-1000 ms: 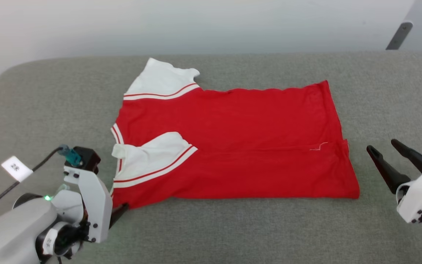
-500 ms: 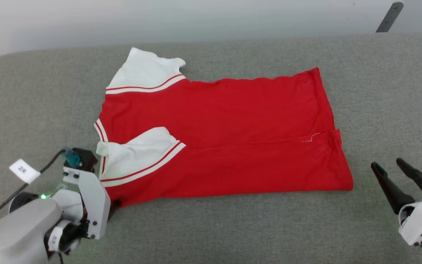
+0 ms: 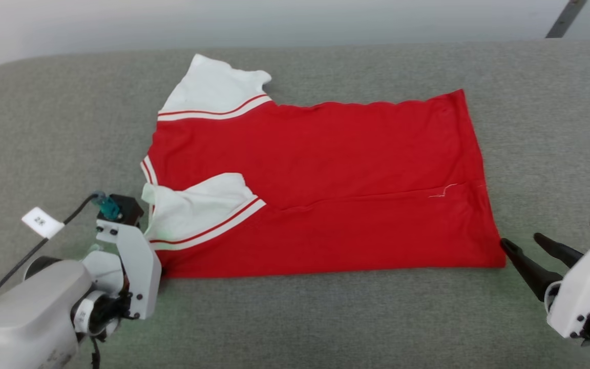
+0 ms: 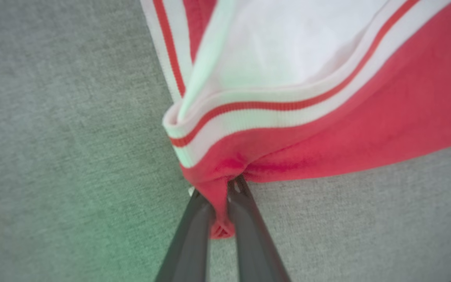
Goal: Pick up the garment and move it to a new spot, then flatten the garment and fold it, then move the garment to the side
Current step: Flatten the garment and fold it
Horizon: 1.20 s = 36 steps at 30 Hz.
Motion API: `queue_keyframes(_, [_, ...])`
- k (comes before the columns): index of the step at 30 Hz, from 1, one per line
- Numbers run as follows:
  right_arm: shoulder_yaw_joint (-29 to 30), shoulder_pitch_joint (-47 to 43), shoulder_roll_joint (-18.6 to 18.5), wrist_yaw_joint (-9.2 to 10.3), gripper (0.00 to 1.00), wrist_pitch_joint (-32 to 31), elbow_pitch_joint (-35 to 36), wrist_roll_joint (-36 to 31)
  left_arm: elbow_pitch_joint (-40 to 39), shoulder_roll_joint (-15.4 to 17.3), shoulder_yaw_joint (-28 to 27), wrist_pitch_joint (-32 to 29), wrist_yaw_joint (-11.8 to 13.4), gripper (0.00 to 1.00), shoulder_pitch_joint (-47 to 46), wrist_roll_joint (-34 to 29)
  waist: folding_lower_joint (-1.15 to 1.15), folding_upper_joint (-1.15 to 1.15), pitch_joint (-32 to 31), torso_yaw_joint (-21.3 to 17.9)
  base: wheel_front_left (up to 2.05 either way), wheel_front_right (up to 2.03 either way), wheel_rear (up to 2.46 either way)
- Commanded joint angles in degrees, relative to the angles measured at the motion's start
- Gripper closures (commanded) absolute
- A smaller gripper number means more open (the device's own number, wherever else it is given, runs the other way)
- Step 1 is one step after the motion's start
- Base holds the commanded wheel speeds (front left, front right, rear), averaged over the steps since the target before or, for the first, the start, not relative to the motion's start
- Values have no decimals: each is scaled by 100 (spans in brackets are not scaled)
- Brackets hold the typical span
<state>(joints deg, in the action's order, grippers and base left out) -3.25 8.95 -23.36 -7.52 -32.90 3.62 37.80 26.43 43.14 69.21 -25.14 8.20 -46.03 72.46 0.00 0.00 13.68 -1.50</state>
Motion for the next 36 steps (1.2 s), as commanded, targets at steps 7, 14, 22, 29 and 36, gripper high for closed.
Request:
queue_keyframes(7, [-225, 581, 67, 5, 0, -695, -655, -196, 282, -456, 208, -19, -132, 100, 135, -86, 0, 0, 157, 232, 0, 0, 0])
queue_keyframes(14, [-519, 1016, 170, 6, 0, -950, -1555, -484, 396, -598, 207, 36, -208, 100, 48, -137, 0, 0, 245, 317, 0, 0, 0])
queue_keyframes(22, [-857, 1233, 191, 8, 100, -1024, -2395, -483, 522, -654, 185, 90, -272, 100, 11, -135, 0, 0, 272, 331, 0, 0, 0])
queue_keyframes(29, [-991, 1417, 30, 7, 100, -894, -2603, -312, 537, -576, 132, 13, -368, 100, 10, -22, 0, 0, 176, 293, 0, 0, 0])
queue_keyframes(36, [-1109, 1371, -219, 8, 100, -938, -2489, -69, 221, -348, 144, -240, -333, 100, 47, 80, 0, 0, -48, 265, 0, 0, 0])
